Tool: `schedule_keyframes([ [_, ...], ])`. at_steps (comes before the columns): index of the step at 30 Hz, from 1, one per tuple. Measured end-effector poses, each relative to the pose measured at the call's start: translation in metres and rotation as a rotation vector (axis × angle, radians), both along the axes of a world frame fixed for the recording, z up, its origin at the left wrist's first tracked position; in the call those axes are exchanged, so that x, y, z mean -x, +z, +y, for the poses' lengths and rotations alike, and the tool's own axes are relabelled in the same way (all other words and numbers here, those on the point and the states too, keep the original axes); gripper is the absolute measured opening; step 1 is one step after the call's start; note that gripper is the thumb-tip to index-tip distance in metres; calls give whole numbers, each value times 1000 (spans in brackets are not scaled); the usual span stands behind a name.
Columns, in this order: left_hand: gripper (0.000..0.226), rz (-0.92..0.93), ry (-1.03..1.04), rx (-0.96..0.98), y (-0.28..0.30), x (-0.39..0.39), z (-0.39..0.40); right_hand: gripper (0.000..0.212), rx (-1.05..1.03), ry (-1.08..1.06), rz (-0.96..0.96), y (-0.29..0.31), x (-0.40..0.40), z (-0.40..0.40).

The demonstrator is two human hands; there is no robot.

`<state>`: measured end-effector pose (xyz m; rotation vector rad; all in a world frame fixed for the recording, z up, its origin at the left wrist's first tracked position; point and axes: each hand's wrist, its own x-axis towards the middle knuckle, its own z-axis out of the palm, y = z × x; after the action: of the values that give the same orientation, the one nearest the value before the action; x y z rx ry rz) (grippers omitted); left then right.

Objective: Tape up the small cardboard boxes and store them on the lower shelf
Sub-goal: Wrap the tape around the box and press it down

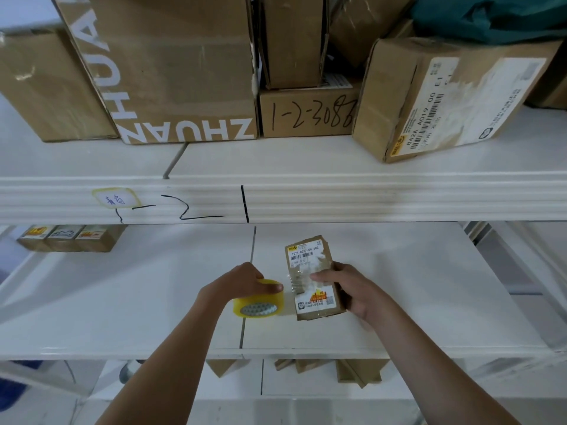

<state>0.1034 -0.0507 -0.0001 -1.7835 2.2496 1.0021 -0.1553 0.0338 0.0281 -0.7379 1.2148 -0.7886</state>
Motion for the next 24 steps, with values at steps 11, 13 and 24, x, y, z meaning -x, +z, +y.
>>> schedule_keyframes([
  [11,50,334,59,-67,5,19,5,54,-5,73,-258,-4,-1,0],
  [13,51,334,63,-64,4,19,6,59,-10,90,-184,-4,0,1],
  [24,59,65,10,108,1,39,9,87,3,-43,497,-8,-36,4],
])
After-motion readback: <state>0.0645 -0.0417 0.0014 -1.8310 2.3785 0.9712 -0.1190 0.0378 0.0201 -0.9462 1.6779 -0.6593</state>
